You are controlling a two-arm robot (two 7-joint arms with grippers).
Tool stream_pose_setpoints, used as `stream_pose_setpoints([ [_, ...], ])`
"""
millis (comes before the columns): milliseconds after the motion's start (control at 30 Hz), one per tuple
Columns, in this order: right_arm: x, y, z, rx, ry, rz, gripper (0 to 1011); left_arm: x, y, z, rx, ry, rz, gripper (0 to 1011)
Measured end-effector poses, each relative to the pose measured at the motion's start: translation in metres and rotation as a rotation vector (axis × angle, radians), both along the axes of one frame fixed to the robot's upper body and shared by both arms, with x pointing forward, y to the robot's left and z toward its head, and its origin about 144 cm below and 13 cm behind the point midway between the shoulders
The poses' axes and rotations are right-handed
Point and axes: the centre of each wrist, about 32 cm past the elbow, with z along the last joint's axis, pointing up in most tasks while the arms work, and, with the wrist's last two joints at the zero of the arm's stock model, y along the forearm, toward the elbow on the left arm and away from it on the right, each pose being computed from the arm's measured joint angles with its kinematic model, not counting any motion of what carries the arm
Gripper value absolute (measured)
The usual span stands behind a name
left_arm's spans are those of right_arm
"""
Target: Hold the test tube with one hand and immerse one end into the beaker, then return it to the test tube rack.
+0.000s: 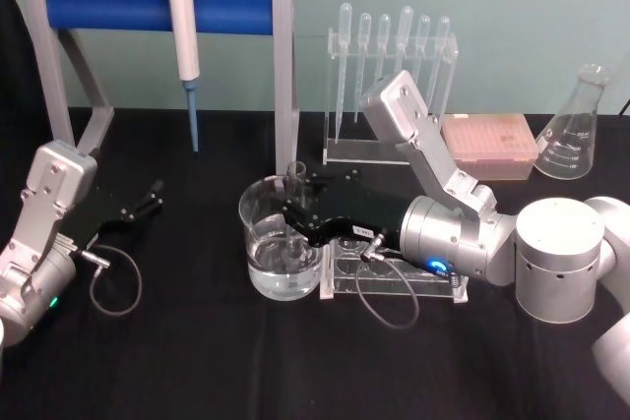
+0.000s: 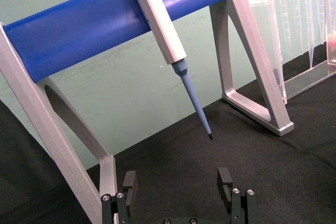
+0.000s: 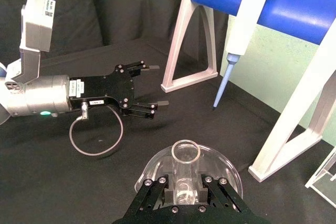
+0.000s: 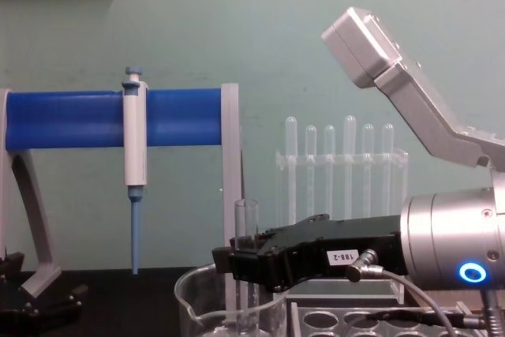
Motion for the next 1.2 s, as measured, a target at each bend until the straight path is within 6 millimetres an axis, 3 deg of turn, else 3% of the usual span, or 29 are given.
stream_pose_setpoints([
  [1200,0.0000,0.0000,0.0000,0.000,0.000,0.000,228,0.0000,0.0000,0.0000,0.000,0.000,0.000,1000],
])
